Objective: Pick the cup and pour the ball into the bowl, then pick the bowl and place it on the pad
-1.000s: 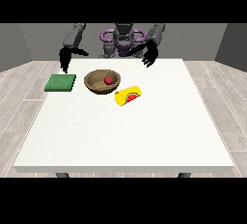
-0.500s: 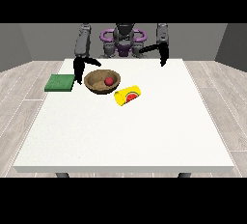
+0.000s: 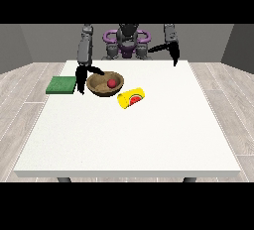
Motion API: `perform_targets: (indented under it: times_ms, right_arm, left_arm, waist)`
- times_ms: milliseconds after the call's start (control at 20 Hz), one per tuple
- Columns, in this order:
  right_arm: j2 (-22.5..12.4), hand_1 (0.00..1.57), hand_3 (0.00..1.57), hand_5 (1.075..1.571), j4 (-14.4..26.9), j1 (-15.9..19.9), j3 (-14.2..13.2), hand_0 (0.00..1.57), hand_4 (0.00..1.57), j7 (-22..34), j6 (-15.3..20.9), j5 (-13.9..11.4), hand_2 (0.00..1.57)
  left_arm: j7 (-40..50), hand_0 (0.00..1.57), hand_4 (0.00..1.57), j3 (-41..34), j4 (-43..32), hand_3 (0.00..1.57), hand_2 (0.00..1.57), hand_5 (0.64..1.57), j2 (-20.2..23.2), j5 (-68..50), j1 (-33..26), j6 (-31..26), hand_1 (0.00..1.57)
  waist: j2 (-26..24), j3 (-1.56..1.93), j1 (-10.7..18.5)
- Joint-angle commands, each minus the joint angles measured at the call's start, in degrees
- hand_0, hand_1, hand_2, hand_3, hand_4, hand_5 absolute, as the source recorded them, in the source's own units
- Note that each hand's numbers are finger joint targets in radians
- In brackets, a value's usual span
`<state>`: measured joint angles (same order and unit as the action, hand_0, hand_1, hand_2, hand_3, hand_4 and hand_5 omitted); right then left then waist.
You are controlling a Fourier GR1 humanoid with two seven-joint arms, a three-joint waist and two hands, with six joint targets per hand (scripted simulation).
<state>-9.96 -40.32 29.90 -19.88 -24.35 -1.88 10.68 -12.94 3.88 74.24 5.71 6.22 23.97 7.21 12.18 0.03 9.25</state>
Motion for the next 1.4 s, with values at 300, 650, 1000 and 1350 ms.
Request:
perform_targets:
  times_ms: [300, 650, 1000, 1350]
  right_arm:
    - [2.4, 0.0, 0.0, 1.57, 9.2, 2.7, -0.2, 0.0, 0.39, -3.4, 0.6, 1.2, 0.0]
    - [-4.5, 1.57, 1.57, 1.536, 13.2, -1.4, 3.3, 1.57, 0.92, 1.8, 21.1, -10.4, 1.57]
    - [-4.4, 1.57, 1.18, 1.567, 11.0, 1.4, 9.2, 1.57, 0.89, 16.7, 28.9, -16.7, 1.57]
    - [-6.7, 1.57, 0.89, 1.565, 6.1, 8.7, 14.6, 1.57, 0.81, 34.4, 21.8, -19.4, 1.57]
  left_arm:
    - [2.6, 0.0, 0.0, -3.8, 3.5, 0.0, 0.0, 1.565, 3.4, -2.7, 1.0, -4.3, 0.0]
    - [2.0, 0.0, 0.57, 0.9, 7.2, 0.0, 0.0, 1.549, 0.6, -1.3, 1.8, -4.5, 0.0]
    - [1.5, 0.0, 0.93, -1.8, 0.5, 0.0, 0.0, 1.436, 1.5, -3.3, -1.0, -6.1, 0.0]
    - [-1.1, 0.0, 1.0, -11.7, -10.2, 0.0, 0.0, 1.411, 7.4, -7.5, -3.8, -7.8, 0.0]
  waist:
    - [1.5, 0.0, 0.0]
    - [5.2, -0.26, 7.4]
    - [-5.4, -0.25, 4.7]
    - [-14.1, -0.15, -6.9]
